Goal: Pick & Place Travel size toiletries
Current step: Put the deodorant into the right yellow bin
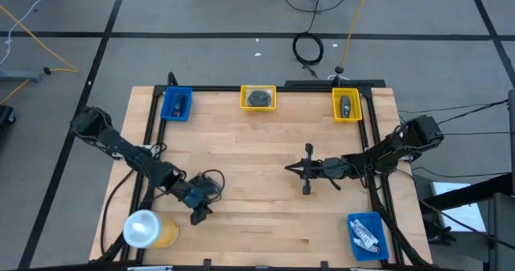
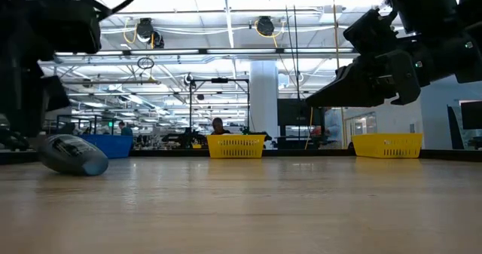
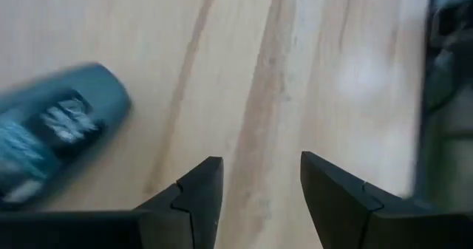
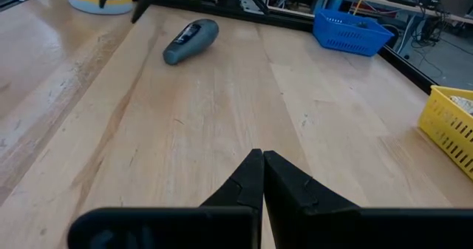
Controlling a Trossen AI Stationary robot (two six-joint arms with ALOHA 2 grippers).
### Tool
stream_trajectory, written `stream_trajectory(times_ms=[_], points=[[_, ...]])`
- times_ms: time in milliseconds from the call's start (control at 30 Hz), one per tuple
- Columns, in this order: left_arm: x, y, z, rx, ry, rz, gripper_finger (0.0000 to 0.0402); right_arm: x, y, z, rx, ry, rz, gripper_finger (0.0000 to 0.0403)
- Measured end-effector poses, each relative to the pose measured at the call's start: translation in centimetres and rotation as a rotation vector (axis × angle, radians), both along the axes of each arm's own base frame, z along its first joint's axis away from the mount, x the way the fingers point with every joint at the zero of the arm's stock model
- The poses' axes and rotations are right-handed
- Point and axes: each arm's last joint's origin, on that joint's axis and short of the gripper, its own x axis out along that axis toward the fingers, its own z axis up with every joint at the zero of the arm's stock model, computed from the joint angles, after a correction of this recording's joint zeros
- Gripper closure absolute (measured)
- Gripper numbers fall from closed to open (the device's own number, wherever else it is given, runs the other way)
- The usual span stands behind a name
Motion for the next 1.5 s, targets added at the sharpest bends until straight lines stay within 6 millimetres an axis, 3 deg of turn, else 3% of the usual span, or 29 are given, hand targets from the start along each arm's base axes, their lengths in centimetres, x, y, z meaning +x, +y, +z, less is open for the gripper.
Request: stream_trajectory(times_ms=[133, 267, 433, 567, 700, 900, 1033, 1233, 1500], points=[[0.5, -0.3, 1.3, 0.183, -0.056, -0.209, 0.0222, 0.0, 0.0, 0.0, 0.0, 0.0, 0.0, 0.0402], [0.6, 0.1, 1.3, 0.4, -0.121, -0.411, 0.0222, 0.0, 0.0, -0.1, -0.001, 0.007, 0.0, 0.0402], [1.7, 2.6, 1.3, 0.594, -0.111, -0.338, 0.0222, 0.0, 0.0, -0.1, -0.002, 0.011, -0.001, 0.0402], [2.1, 4.6, 1.0, 0.585, -0.046, -0.371, 0.0211, 0.0, 0.0, -0.1, -0.003, 0.013, -0.001, 0.0401], [1.7, 6.1, 0.5, 0.538, 0.056, -0.403, 0.0168, 0.0, 0.0, -0.2, -0.004, 0.02, 0.0, 0.0402], [1.1, 6.6, -0.1, 0.555, 0.124, -0.448, 0.0095, -0.1, 0.0, -0.3, -0.008, 0.035, 0.0, 0.0402], [0.2, 6.4, -1.0, 0.539, 0.173, -0.485, 0.0073, -0.1, 0.0, -0.3, -0.008, 0.039, 0.001, 0.0402], [-0.3, 6.0, -1.5, 0.554, 0.189, -0.478, 0.0092, -0.1, 0.0, -0.4, -0.009, 0.043, 0.001, 0.0402], [-0.6, 5.8, -2.6, 0.547, 0.202, -0.403, 0.0171, -0.1, 0.0, -0.4, -0.008, 0.043, 0.004, 0.0402]])
